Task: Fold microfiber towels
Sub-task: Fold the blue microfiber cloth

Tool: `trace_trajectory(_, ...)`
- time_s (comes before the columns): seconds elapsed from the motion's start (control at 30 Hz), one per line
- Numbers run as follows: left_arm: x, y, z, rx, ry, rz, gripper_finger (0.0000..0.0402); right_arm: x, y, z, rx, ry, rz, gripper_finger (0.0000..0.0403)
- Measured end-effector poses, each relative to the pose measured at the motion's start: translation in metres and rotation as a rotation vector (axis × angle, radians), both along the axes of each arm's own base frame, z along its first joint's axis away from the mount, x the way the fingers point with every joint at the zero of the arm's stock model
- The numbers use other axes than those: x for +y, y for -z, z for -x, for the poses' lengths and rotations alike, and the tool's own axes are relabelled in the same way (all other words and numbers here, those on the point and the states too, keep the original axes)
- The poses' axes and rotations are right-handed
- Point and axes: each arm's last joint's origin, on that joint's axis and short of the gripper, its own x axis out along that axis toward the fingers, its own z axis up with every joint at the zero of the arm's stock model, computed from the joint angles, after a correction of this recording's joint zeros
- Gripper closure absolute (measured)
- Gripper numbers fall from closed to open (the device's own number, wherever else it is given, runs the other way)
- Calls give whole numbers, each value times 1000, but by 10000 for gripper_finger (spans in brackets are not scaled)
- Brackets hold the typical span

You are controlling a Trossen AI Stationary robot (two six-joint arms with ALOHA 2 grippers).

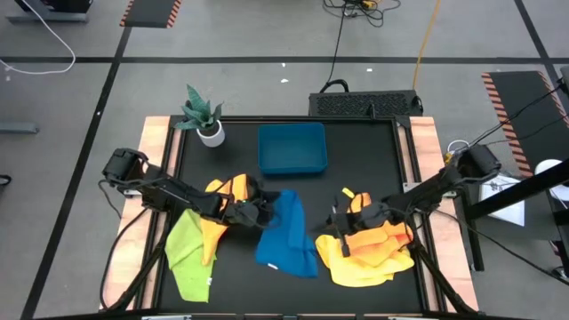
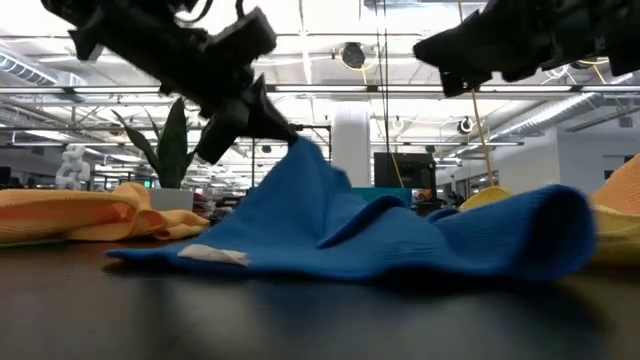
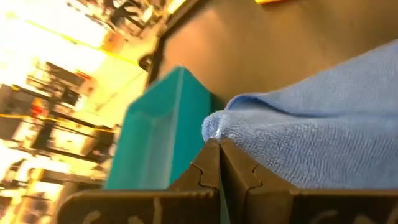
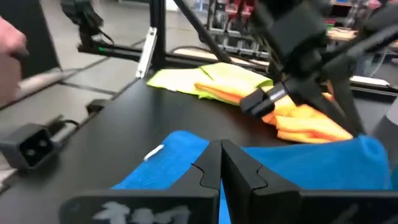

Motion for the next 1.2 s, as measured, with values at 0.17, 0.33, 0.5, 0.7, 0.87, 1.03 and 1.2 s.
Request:
trace_trajectory(0.17, -8, -16, -9, 2, 23, -61, 400, 3, 11, -11, 52, 41, 36, 403)
trace_trajectory(0.33, -9, -23, -12, 30, 26, -76, 400, 12, 16, -21, 70, 49, 63, 403)
trace_trajectory(0.5, -9, -26, -13, 37, 14, -98, 397, 25, 17, -39, 77, 52, 127, 387)
trace_trajectory(0.7, -9, -26, -13, 49, 18, -120, 399, 36, 27, -56, 178, 114, 243, 334)
trace_trajectory(0.87, -9, -28, -13, 41, 17, -120, 395, 44, 37, -60, 205, 95, 284, 295)
trace_trajectory(1.03, -9, -28, -13, 36, 17, -118, 397, 53, 48, -71, 247, 86, 328, 279)
trace_trajectory(1.2, -9, -30, -14, 33, 17, -117, 398, 59, 56, -81, 323, 127, 417, 278)
